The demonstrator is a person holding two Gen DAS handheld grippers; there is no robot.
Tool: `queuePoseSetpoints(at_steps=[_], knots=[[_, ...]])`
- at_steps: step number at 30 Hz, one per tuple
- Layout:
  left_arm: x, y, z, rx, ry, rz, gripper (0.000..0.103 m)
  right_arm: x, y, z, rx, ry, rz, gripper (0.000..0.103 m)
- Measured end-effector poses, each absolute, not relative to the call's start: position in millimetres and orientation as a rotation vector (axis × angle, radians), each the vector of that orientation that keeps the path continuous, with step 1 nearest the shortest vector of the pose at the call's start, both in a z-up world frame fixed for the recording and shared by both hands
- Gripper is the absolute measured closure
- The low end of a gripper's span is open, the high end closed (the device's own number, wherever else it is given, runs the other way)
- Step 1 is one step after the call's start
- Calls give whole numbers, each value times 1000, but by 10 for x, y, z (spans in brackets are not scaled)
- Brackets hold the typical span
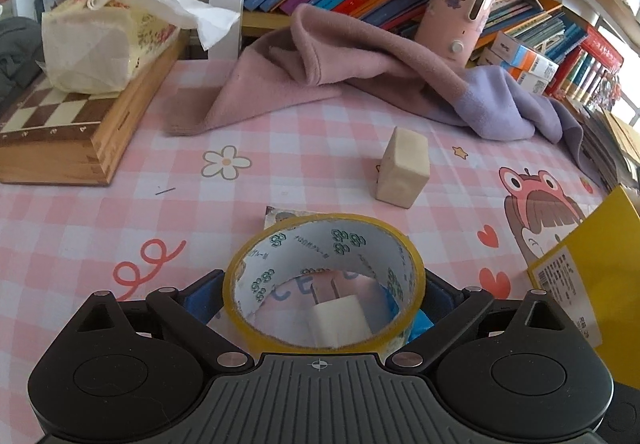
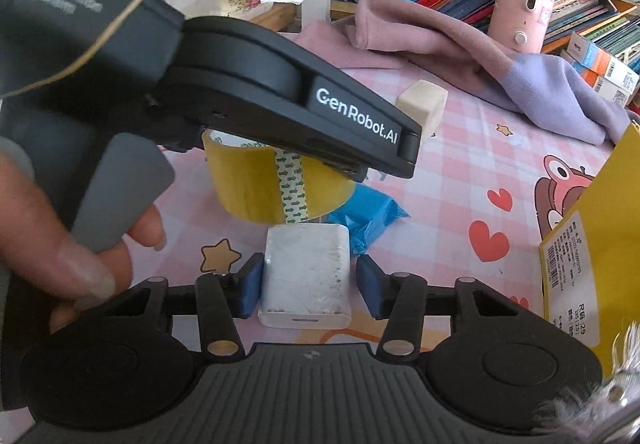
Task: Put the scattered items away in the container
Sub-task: 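Grasp the yellow tape roll with the left tool while the right tool grasps the white charger, then carry the tape roll with the left tool while the right tool carries the charger toward the box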
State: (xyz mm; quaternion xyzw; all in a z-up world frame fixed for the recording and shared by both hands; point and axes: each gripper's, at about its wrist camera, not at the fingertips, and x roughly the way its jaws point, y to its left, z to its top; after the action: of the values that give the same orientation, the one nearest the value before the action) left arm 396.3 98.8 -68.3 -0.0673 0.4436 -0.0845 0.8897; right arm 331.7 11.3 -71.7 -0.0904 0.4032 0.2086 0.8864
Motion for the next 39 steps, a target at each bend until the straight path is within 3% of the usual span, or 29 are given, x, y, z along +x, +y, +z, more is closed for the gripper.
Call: queuePoseSetpoints(at_steps=[2,13,39], knots=[[3972,1008,-681,-158,916,-190,11,3299,136,-710,-206,836,439,62],[3601,1279,-412,-264,865,-186,12,3115,-48,-573,-157,861,406,62],[1780,1614,172,-342,794,-164,12,1813,-457,115,-113,801,462,62]])
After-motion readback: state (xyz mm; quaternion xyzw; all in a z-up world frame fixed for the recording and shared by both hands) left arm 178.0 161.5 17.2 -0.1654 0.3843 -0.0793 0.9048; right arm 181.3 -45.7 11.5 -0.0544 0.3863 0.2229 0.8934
